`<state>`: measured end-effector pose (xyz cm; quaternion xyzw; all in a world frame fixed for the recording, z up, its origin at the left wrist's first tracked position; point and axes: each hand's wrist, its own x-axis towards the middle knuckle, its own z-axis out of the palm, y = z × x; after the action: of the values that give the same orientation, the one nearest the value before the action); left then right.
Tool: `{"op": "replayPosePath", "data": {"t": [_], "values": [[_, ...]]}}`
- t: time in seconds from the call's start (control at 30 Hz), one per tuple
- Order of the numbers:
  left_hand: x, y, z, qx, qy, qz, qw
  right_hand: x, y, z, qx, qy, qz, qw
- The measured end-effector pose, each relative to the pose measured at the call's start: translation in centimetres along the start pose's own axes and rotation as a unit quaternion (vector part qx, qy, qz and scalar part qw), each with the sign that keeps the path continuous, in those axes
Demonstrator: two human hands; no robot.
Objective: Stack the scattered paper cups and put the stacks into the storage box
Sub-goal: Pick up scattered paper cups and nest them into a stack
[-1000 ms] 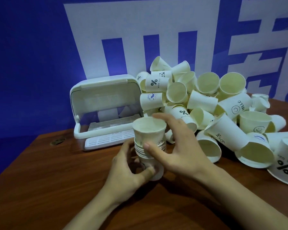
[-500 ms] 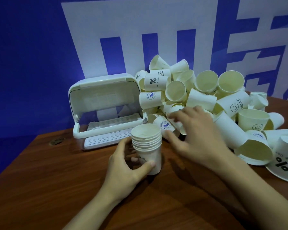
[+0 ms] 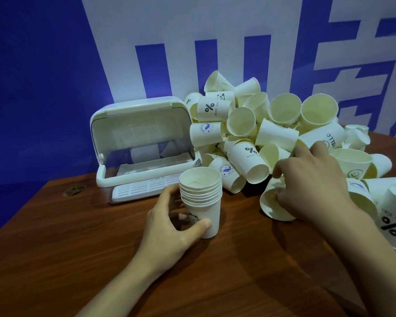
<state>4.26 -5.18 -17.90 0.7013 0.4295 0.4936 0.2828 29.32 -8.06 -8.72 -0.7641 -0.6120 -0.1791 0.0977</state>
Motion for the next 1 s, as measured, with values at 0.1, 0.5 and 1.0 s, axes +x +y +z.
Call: {"op": "replayPosePath", "data": {"t": [0.1, 0.5, 1.0], "values": [[0.1, -0.1, -0.1, 0.008, -0.002, 0.002, 1.000, 0.2, 0.1, 0.1, 0.065, 0.049, 0.013, 0.997], [0.1, 0.2, -0.2, 0.007, -0.006, 0.013, 1.000, -0.1, -1.0, -0.7, 0.310, -0.001, 0.038, 0.950], [0.0, 0.0, 0.0, -0.005, 0.000, 0.007, 1.000, 0.3, -1.1, 1.2, 0.235, 0.014, -0.128, 0.964]]}}
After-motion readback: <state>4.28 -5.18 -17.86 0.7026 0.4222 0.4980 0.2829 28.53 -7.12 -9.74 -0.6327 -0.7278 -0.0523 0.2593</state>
